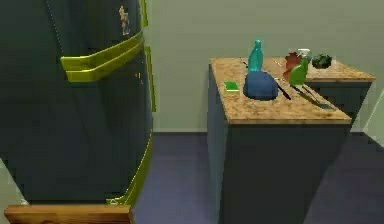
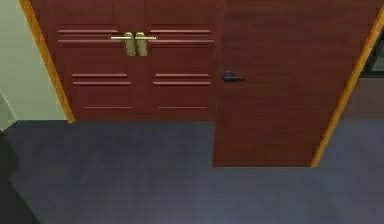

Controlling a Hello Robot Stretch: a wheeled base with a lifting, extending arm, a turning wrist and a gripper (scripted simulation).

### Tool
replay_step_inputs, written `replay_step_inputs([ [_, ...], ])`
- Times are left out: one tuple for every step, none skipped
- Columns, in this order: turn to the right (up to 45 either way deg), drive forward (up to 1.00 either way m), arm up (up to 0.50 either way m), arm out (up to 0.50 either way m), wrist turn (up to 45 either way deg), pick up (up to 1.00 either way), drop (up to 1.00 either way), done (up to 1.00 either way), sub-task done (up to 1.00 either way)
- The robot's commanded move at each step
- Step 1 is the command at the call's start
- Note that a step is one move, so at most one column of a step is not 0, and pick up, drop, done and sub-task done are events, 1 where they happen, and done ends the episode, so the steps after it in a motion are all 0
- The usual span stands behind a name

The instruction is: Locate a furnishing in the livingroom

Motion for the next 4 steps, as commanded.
replay_step_inputs([
  [45.0,0.00,0.00,0.00,0.0,0.00,0.00,0.00,0.00],
  [45.0,0.00,0.00,0.00,0.0,0.00,0.00,0.00,0.00],
  [30.0,0.00,0.00,0.00,0.0,0.00,0.00,0.00,0.00],
  [0.0,0.15,0.00,0.00,0.0,0.00,0.00,0.00,0.00],
])
